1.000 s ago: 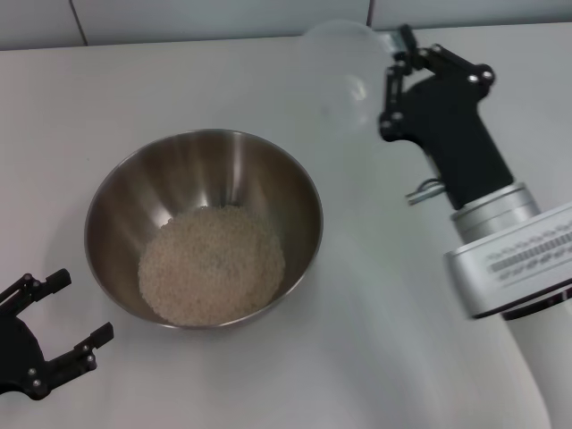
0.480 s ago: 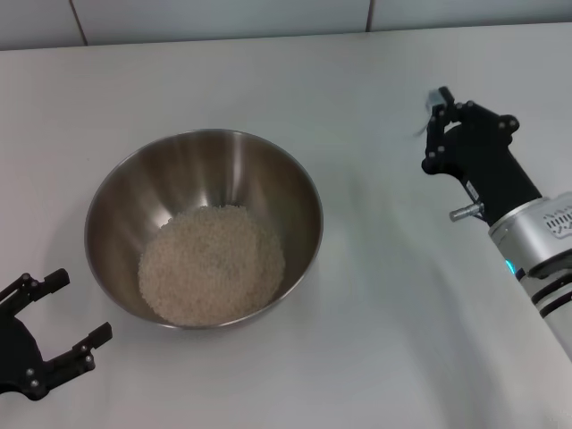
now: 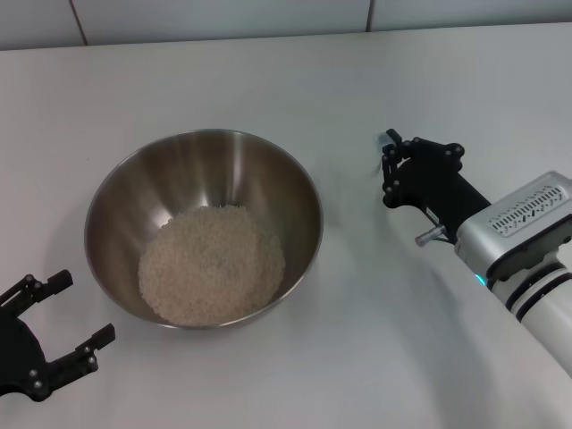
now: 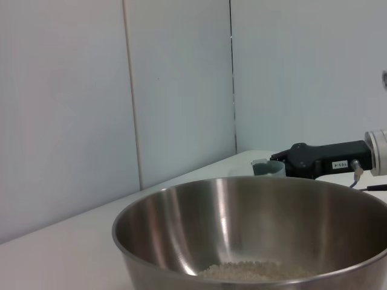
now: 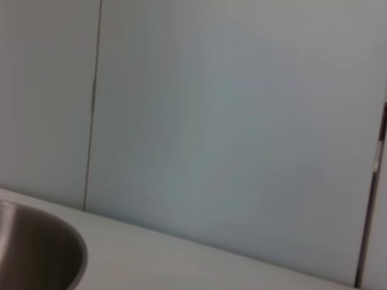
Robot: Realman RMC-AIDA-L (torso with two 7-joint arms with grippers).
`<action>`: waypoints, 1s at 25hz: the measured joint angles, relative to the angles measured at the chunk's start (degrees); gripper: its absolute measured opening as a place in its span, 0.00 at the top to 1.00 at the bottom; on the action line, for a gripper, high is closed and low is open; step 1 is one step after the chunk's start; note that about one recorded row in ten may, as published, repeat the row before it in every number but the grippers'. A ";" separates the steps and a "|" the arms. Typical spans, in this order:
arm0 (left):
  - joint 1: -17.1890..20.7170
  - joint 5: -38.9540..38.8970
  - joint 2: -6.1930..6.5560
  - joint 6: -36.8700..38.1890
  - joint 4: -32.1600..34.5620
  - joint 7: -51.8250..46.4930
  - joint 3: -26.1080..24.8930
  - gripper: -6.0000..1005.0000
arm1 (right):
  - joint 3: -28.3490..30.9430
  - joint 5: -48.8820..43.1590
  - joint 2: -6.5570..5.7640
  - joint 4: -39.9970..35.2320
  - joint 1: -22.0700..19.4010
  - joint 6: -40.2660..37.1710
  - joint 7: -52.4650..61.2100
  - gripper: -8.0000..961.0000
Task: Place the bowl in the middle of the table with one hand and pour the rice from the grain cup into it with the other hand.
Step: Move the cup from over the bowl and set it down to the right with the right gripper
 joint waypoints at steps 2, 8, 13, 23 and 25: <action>-0.03 0.00 -0.05 0.00 0.00 0.00 0.00 0.17 | -0.45 -0.02 -0.05 -0.01 0.52 1.49 0.04 0.96; -0.05 0.01 -0.11 0.00 0.00 0.03 0.00 0.17 | -1.07 -0.01 -0.09 0.01 0.74 2.21 0.07 0.91; -0.26 0.00 -0.17 0.00 0.00 0.08 0.00 0.17 | -1.20 -0.02 -0.06 0.20 0.78 3.07 0.09 0.86; -0.41 0.00 -0.17 -0.01 0.00 -0.01 0.07 0.17 | -1.18 0.09 -0.16 0.83 0.15 3.54 0.63 0.73; -0.41 0.00 -0.14 -0.01 0.00 -0.07 0.07 0.17 | -1.19 0.09 -0.21 0.83 -0.02 3.57 0.81 0.69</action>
